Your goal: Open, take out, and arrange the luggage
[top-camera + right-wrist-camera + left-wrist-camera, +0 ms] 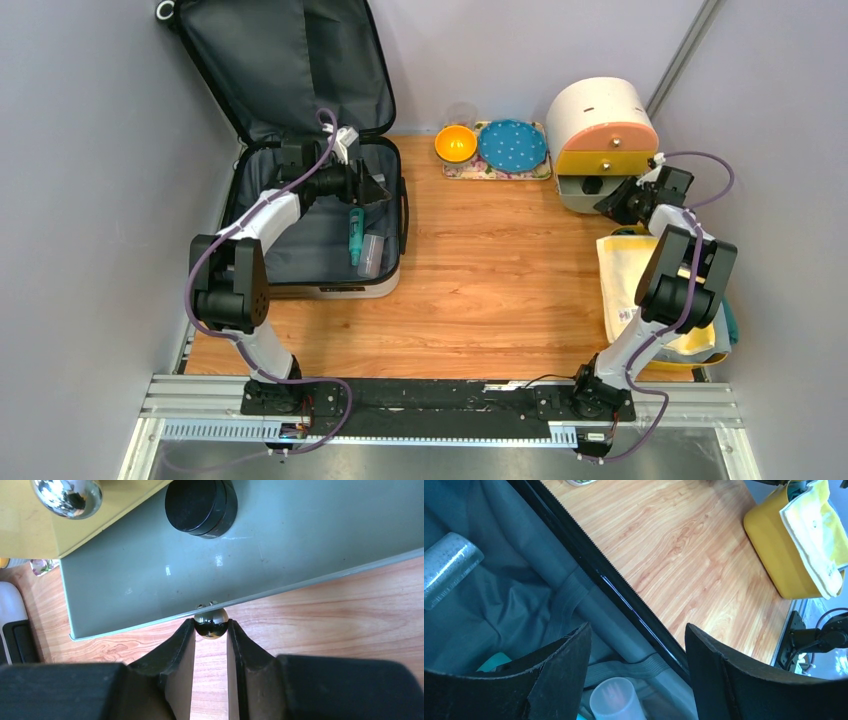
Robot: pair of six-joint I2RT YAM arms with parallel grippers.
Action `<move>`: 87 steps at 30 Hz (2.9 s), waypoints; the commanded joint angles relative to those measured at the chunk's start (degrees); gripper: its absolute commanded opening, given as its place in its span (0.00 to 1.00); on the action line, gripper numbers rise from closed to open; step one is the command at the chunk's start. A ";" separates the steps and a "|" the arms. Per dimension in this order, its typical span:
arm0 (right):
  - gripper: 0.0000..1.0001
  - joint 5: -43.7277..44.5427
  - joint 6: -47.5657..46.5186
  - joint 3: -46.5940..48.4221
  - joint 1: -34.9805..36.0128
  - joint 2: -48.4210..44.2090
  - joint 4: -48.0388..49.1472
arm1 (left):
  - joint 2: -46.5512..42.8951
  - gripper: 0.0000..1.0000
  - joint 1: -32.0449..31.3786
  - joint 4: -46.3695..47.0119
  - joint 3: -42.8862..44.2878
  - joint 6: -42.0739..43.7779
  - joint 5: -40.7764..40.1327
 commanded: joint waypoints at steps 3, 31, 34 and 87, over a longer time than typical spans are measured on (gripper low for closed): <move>0.46 -1.72 -2.86 1.49 -0.38 -3.18 -3.08 | -3.47 0.76 0.42 1.33 -0.63 0.57 0.21; 0.49 -4.87 -0.39 6.59 -0.29 0.26 3.78 | -3.20 0.76 0.33 -1.56 1.12 3.47 -0.57; 0.49 -6.54 0.13 6.50 -0.29 -1.76 3.17 | -2.68 0.75 -0.37 -5.96 2.09 6.98 -2.16; 0.75 -10.86 -14.46 6.41 11.05 -21.28 -9.40 | 14.53 0.76 1.47 -25.84 26.79 49.08 -14.90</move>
